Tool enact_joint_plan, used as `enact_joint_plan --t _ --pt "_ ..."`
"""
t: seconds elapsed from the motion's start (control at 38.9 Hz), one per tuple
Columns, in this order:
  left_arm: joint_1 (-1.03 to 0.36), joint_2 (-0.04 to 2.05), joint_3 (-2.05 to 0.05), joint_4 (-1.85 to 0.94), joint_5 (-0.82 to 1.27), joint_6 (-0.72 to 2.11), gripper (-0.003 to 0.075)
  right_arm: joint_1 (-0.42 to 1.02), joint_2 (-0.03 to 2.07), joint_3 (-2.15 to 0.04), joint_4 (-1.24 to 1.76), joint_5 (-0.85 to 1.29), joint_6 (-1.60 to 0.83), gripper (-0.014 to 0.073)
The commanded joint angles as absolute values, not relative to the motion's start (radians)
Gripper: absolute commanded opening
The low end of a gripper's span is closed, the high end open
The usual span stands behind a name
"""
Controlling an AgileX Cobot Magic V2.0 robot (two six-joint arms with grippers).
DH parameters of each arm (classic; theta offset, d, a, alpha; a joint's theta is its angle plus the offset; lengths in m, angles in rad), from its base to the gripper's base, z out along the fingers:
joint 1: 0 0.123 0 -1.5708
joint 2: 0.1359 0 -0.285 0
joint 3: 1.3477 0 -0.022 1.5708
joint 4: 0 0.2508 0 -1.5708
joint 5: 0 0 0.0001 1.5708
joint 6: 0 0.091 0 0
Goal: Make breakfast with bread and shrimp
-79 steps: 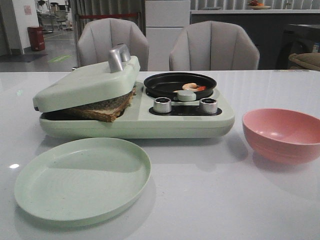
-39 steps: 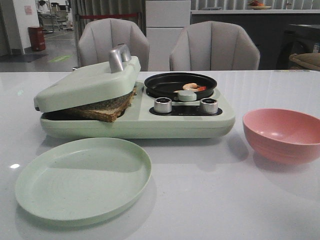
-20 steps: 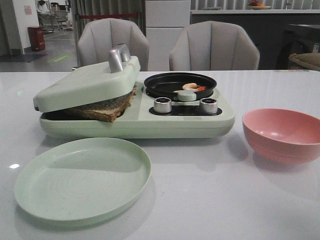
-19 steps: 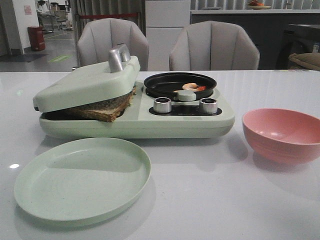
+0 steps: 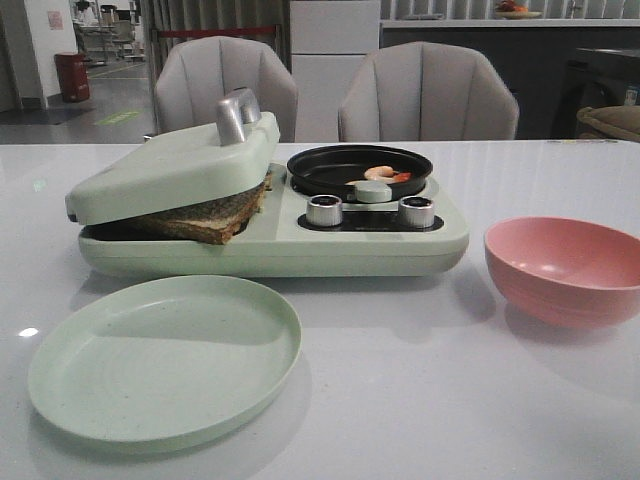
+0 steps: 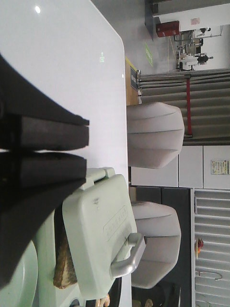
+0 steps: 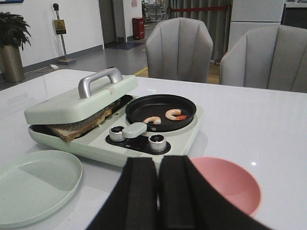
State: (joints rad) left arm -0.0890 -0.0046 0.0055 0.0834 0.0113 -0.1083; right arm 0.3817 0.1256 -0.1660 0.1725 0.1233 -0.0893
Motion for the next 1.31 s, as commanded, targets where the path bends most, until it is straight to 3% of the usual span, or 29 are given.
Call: enact_joint_plan --t 0.0,0.98,1.28 --pt "-0.091 -0.024 0.027 0.082 -0.071 -0.122 0.0114 0.384 0.135 -0.195 0.167 0.046 -0.101 0.0168" --pt "-0.091 -0.022 0.027 0.082 -0.071 -0.122 0.0114 0.38 0.135 -0.173 0.162 0.041 -0.101 0.0168" --pt "-0.091 -0.022 0.027 0.082 -0.071 -0.122 0.0114 0.18 0.087 -0.117 0.107 0.022 -0.069 0.0168"
